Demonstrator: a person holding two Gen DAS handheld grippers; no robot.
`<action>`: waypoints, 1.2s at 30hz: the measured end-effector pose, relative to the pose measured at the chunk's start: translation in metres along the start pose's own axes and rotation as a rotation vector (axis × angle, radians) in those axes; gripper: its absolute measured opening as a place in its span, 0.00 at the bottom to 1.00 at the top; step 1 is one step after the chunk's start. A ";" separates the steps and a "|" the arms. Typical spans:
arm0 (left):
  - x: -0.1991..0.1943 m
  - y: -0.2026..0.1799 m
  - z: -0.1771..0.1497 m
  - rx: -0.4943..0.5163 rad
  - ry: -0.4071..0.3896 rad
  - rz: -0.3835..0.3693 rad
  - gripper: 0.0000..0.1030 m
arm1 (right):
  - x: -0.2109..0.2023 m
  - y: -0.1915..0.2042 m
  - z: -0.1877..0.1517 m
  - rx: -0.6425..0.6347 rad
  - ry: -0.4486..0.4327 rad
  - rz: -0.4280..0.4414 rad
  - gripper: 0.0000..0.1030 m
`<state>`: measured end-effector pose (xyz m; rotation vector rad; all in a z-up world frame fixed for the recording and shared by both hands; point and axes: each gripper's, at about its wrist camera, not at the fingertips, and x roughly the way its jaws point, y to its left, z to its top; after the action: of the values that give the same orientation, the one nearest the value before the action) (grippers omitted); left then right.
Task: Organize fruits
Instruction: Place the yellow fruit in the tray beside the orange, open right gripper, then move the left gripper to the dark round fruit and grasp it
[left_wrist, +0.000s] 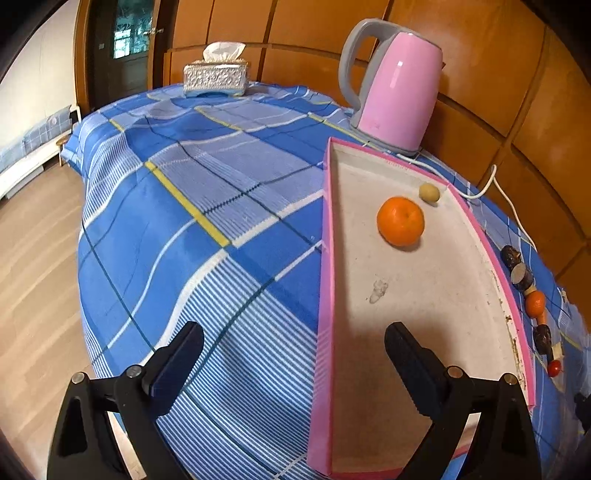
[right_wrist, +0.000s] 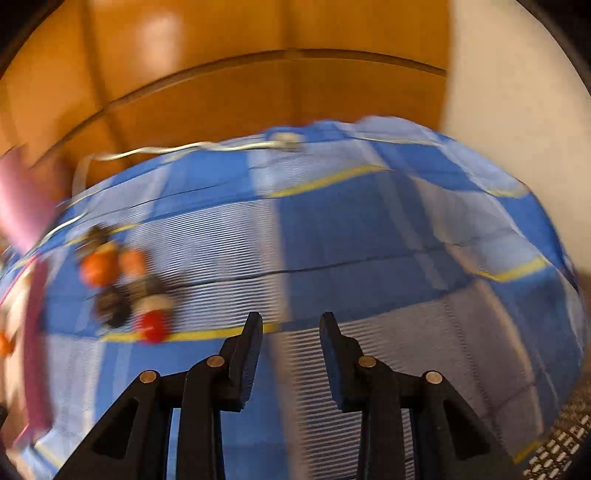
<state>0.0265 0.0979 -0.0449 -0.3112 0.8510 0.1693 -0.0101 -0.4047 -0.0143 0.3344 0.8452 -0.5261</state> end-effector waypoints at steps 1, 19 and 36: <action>-0.003 0.000 0.002 0.006 -0.010 0.004 0.96 | 0.002 -0.009 0.000 0.027 -0.006 -0.039 0.36; -0.037 -0.107 0.036 0.261 -0.013 -0.255 0.88 | 0.027 -0.042 -0.010 0.133 -0.066 -0.232 0.58; -0.007 -0.257 -0.004 0.532 0.211 -0.496 0.60 | 0.030 -0.042 -0.009 0.129 -0.071 -0.229 0.61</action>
<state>0.0886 -0.1455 0.0103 -0.0315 0.9670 -0.5546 -0.0227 -0.4442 -0.0468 0.3365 0.7873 -0.8035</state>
